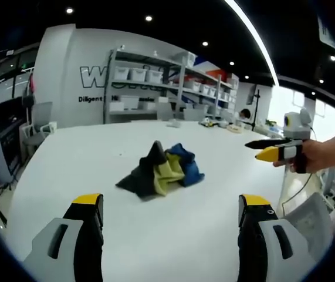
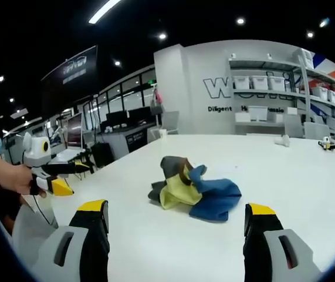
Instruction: Fold the garment on the visible template until the final outline fits inside the template.
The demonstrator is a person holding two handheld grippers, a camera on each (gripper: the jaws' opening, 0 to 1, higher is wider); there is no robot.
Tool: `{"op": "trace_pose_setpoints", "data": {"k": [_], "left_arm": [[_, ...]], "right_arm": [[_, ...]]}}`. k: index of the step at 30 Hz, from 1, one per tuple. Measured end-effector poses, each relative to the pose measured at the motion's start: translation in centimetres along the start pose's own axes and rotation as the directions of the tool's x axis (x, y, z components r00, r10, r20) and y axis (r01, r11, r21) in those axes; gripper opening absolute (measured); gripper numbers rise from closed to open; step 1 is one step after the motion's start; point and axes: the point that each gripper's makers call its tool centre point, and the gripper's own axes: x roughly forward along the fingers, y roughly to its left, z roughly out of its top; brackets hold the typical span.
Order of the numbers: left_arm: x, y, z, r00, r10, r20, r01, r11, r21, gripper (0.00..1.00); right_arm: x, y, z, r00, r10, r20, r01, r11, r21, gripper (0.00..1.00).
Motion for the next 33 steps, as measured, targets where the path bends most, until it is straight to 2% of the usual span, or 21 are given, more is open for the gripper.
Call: {"op": "trace_pose_setpoints", "data": {"k": [21,33], "left_arm": [[0.0,0.5,-0.1,1.0,0.015,-0.016,-0.015,1.0,0.008,0.96],[0.5,0.3,-0.2,0.999,0.002,-0.033,-0.002,1.0,0.016,0.96]], "right_arm": [[1.0,0.0,0.0,1.0,0.028,-0.009,-0.028,1.0,-0.005,0.93],[1.3,-0.2,0.2,0.999,0.035,-0.016,-0.036,0.999,-0.009,0.91]]}}
